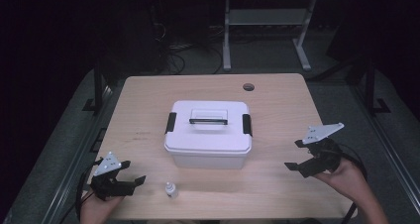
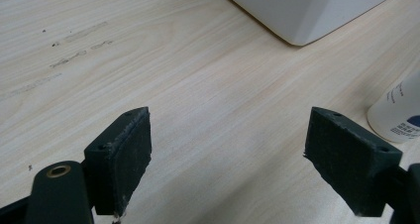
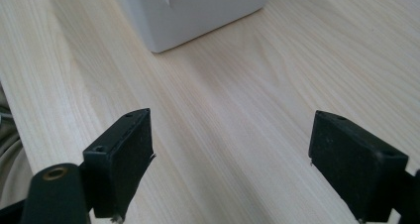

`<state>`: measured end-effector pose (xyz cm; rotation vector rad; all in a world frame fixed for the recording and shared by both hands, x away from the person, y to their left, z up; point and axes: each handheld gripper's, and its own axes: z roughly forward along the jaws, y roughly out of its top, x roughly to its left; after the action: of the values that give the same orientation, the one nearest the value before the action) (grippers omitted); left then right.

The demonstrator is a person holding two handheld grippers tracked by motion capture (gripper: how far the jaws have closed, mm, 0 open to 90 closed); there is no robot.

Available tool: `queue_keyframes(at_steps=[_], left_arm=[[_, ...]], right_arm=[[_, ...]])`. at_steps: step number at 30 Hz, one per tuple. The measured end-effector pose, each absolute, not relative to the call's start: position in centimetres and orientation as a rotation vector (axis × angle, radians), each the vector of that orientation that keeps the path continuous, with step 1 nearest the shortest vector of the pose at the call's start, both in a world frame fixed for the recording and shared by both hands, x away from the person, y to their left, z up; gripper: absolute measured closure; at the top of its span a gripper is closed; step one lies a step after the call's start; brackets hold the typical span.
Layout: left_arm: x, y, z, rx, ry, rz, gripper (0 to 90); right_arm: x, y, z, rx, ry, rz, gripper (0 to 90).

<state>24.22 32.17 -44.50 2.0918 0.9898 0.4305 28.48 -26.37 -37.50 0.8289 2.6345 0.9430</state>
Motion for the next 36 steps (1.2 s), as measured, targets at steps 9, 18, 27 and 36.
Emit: queue_keyframes(at_steps=[9,18,27,36], left_arm=[[24.1,32.2,-44.4,2.097,0.980,0.458,17.8],[24.1,32.1,-44.4,2.101,0.977,0.457,17.8],[24.2,32.0,-44.6,2.101,0.974,0.474,17.7],[24.2,32.4,-44.5,2.086,0.992,0.475,17.5]], right_arm=[[28.7,-25.8,-36.1,0.751,2.678,0.916,20.8],[29.0,-25.2,-35.1,0.698,2.703,0.911,17.9],[29.7,-23.8,-34.0,0.626,2.733,0.870,17.5],[30.2,-23.0,-33.5,0.620,2.760,0.845,15.9]])
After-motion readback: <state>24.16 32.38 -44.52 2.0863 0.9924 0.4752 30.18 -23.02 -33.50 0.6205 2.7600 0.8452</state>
